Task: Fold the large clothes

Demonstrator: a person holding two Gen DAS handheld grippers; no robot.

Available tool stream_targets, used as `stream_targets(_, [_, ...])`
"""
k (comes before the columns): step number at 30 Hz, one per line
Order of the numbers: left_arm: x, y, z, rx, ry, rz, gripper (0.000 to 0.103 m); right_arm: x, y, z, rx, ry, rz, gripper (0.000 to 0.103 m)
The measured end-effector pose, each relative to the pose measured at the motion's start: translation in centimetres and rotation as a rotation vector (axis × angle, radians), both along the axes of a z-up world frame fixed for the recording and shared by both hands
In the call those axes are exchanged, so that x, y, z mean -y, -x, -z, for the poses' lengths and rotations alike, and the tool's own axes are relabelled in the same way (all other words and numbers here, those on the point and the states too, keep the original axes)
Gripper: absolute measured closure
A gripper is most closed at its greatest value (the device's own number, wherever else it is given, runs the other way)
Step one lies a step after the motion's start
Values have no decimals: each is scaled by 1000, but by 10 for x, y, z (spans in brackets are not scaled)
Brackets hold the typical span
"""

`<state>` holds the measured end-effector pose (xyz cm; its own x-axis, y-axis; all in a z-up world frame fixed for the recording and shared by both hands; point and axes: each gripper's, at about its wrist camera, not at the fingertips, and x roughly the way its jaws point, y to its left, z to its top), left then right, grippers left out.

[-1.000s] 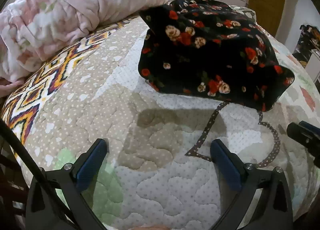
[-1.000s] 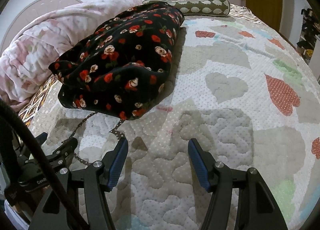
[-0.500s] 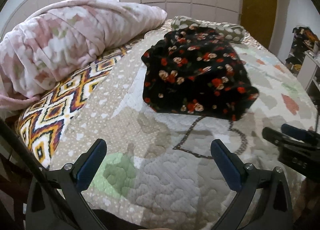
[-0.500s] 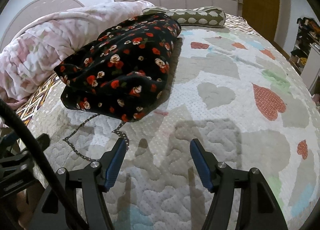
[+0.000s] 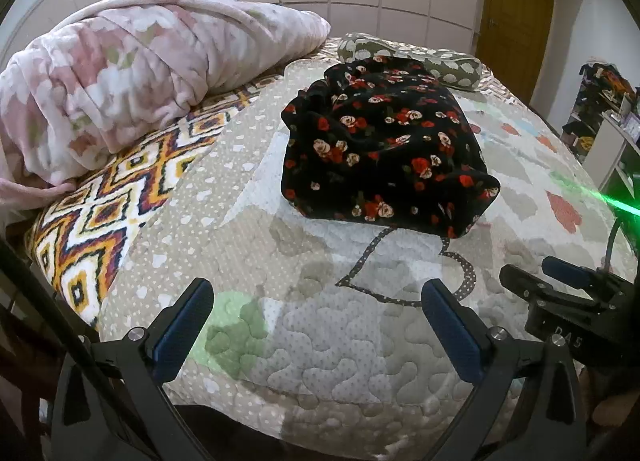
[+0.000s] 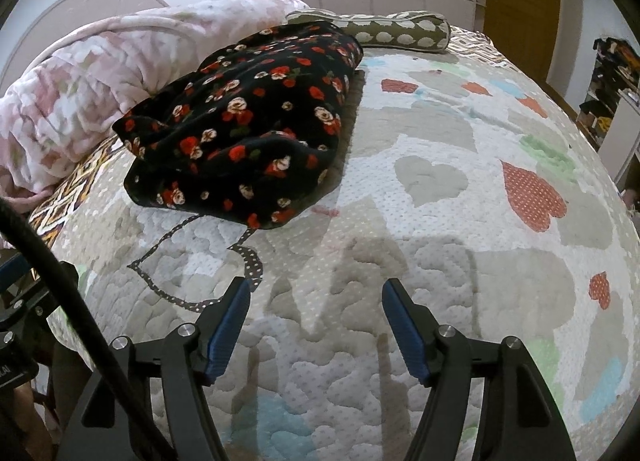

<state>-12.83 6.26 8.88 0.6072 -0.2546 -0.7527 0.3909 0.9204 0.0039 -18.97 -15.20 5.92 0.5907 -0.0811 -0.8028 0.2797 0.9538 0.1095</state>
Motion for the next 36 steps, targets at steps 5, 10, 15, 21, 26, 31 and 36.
stream_targets(5, [-2, -1, 2, -14, 3, -4, 0, -3, -1, 2, -9, 3, -7, 30])
stream_targets(10, [-2, -4, 5, -30, 4, -5, 0, -3, -1, 3, -10, 2, -8, 30])
stream_targets(15, [-2, -7, 9, -49, 4, -11, 0, -4, -1, 5, -15, 0, -7, 29])
stream_targets(21, [-3, -8, 11, -60, 6, -17, 0, -5, -3, 8, -26, -2, -12, 29])
stream_targets(26, [-3, -9, 12, -65, 6, -15, 0, -8, -4, 9, -32, 2, -19, 29])
stream_targets(31, [-4, -9, 12, -69, 7, -16, 0, -10, -5, 9, -36, 4, -25, 29])
stream_targets(36, [-4, -9, 12, -69, 8, -15, 0, -12, -5, 10, -40, 5, -29, 29])
